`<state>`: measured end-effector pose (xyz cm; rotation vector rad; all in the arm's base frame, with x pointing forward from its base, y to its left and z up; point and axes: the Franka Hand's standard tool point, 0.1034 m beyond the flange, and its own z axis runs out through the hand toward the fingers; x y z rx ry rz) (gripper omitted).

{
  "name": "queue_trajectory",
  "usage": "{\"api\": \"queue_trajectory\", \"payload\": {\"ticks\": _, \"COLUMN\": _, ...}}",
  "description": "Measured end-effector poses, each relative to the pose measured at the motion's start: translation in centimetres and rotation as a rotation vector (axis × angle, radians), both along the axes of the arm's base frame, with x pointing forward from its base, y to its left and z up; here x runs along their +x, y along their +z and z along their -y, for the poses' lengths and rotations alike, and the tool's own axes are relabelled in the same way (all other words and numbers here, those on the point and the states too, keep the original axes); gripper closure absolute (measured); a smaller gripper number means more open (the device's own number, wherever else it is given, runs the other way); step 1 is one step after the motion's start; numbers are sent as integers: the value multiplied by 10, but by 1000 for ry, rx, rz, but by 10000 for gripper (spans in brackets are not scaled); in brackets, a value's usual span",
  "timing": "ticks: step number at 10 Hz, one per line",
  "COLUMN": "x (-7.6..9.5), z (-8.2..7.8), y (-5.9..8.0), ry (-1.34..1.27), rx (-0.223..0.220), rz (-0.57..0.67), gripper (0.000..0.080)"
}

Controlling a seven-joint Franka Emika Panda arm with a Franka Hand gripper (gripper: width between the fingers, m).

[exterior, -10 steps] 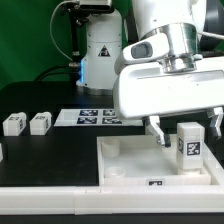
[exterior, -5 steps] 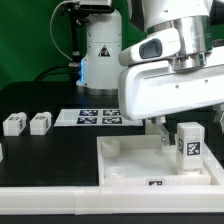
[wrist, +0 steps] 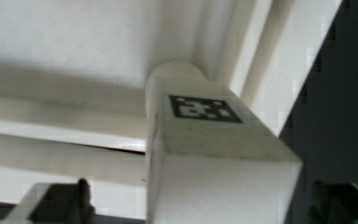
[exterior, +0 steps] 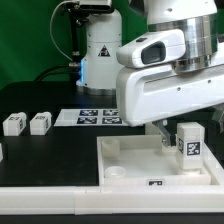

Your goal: Assemble one leg

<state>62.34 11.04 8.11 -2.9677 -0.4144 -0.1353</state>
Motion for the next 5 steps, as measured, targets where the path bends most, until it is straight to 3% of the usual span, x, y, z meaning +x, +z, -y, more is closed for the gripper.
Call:
{"api": "queue_trajectory", "payload": {"ticks": 1, "x": 0, "z": 0, "y": 0, "ry": 0, "rx": 0, "rz": 0, "gripper": 300}}
{"api": "queue_trajectory", "payload": {"ticks": 2, "x": 0, "z": 0, "y": 0, "ry": -15, "rx": 2, "rz": -3, "gripper": 439}}
{"api": "queue_trajectory", "payload": {"ticks": 3, "x": 0, "z": 0, "y": 0, "ry": -40, "rx": 4, "rz": -7, "gripper": 508}}
{"api": "queue_trajectory", "payload": {"ticks": 5, "x": 0, "z": 1, "y": 0, "ry": -147, "rx": 16, "rz": -19, "gripper": 508}}
